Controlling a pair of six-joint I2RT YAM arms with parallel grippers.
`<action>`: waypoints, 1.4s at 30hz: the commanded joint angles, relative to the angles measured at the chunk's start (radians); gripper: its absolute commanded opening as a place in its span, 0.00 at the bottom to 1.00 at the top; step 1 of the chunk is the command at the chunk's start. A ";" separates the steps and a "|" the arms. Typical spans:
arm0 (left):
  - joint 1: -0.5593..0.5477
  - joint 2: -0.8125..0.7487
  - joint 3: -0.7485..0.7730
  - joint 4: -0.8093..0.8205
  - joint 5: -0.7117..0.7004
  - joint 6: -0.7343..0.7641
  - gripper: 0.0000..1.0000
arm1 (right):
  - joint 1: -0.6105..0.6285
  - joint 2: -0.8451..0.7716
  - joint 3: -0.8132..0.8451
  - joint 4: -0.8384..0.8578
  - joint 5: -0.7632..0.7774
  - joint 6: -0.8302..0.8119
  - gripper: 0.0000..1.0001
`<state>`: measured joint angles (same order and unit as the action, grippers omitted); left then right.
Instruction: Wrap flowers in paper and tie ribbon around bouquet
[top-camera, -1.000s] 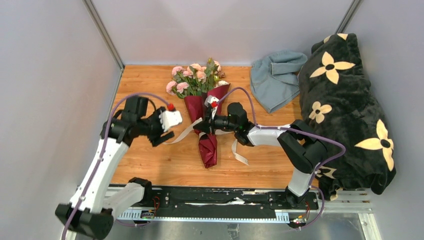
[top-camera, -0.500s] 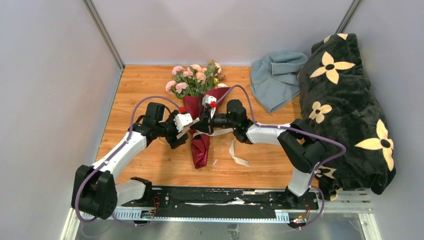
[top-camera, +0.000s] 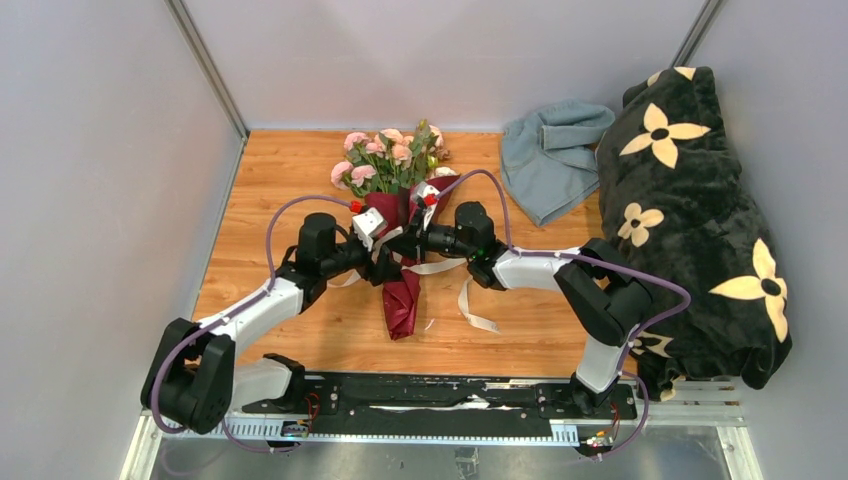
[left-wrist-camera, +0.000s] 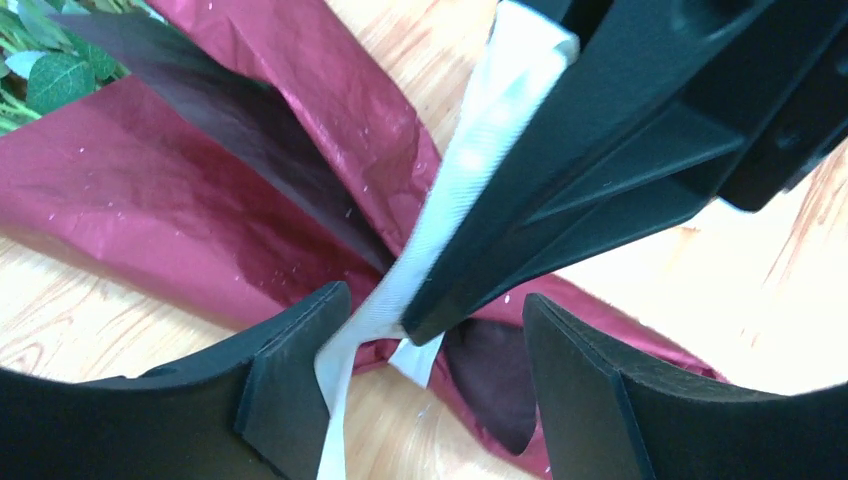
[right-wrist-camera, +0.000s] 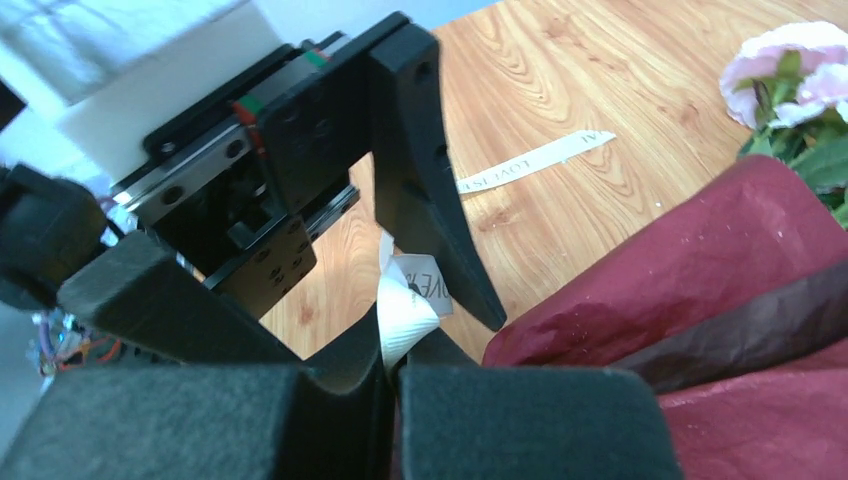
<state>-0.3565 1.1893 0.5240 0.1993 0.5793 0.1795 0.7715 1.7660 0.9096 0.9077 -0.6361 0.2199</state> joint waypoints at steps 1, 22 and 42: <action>-0.035 0.014 -0.028 0.184 -0.034 -0.172 0.72 | -0.009 0.003 -0.021 0.080 0.128 0.130 0.00; -0.119 0.048 -0.087 0.333 -0.214 -0.327 0.00 | -0.021 -0.173 -0.017 -0.310 0.182 0.055 0.36; -0.119 0.039 -0.136 0.352 -0.236 -0.237 0.00 | -0.031 -0.262 -0.085 -1.210 0.582 0.205 0.67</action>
<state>-0.4690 1.2499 0.4091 0.5148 0.3534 -0.1013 0.7456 1.4582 0.8097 -0.2668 -0.0017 0.3946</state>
